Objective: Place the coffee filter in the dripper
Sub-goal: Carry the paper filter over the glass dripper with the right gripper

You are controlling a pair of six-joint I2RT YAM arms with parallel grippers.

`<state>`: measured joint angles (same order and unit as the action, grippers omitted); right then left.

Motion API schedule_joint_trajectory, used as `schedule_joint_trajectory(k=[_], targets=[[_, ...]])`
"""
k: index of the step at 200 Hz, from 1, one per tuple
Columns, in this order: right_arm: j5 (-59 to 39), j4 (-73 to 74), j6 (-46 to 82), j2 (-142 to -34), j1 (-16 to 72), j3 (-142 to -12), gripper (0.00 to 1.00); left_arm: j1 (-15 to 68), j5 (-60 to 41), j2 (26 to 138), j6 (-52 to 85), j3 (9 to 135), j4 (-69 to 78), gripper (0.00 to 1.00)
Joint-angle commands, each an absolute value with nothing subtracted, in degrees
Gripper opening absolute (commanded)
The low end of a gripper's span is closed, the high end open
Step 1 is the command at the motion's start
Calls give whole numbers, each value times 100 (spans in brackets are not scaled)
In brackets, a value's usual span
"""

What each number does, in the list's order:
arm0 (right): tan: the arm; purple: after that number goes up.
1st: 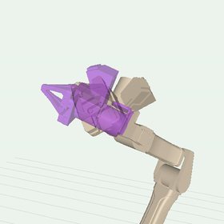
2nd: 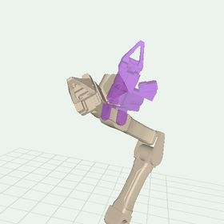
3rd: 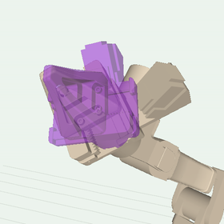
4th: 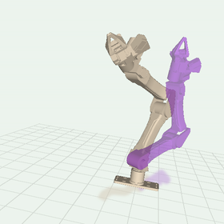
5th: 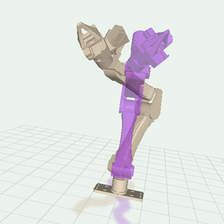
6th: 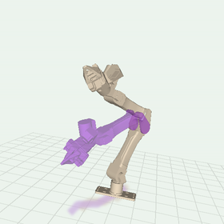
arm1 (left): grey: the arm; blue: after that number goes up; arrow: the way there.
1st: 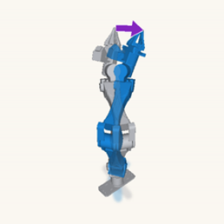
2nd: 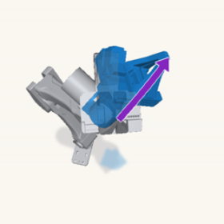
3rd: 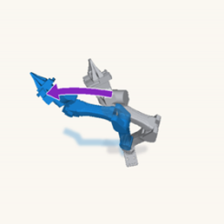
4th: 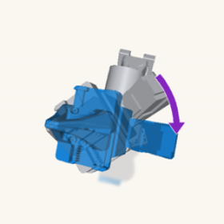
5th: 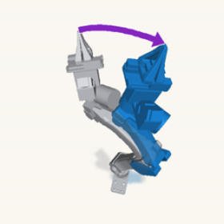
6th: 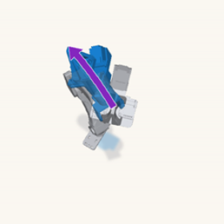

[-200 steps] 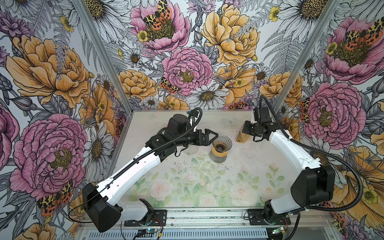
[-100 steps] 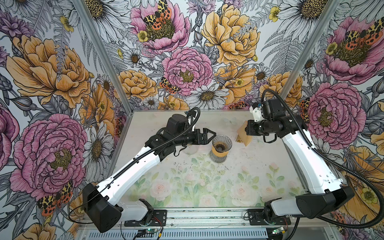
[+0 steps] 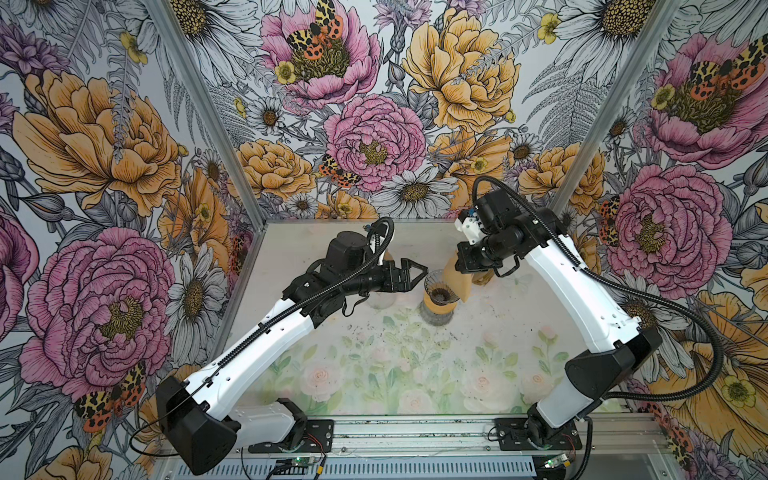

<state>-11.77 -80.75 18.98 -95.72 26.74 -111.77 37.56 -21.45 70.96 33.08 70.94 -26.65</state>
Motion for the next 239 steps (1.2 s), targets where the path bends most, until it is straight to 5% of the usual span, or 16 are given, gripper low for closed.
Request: schedule_joint_trajectory(k=[1, 40, 112, 175, 206, 239], targets=[[-758, -8338, 2069, -9858, 2859, -11462, 0, 3672, -2180, 6946, 3374, 6995, -2572, 99], [-338, -8520, 2197, -10224, 3066, -11689, 3, 3639, -2186, 6919, 3402, 6948, -2559, 99], [-632, -8215, 2443, -10183, 3199, -11738, 28, 3654, -2192, 6961, 3437, 6874, -2551, 99], [-426, -7977, 2496, -9723, 3204, -11344, 18, 3630, -2141, 6939, 3448, 6837, -2618, 99], [-168, -7976, 2472, -9446, 3199, -10933, 40, 3650, -1911, 7166, 3541, 6949, -2983, 99], [-94, -7832, 2397, -9235, 3190, -10477, 50, 3799, -1662, 7482, 3867, 7144, -3362, 99]])
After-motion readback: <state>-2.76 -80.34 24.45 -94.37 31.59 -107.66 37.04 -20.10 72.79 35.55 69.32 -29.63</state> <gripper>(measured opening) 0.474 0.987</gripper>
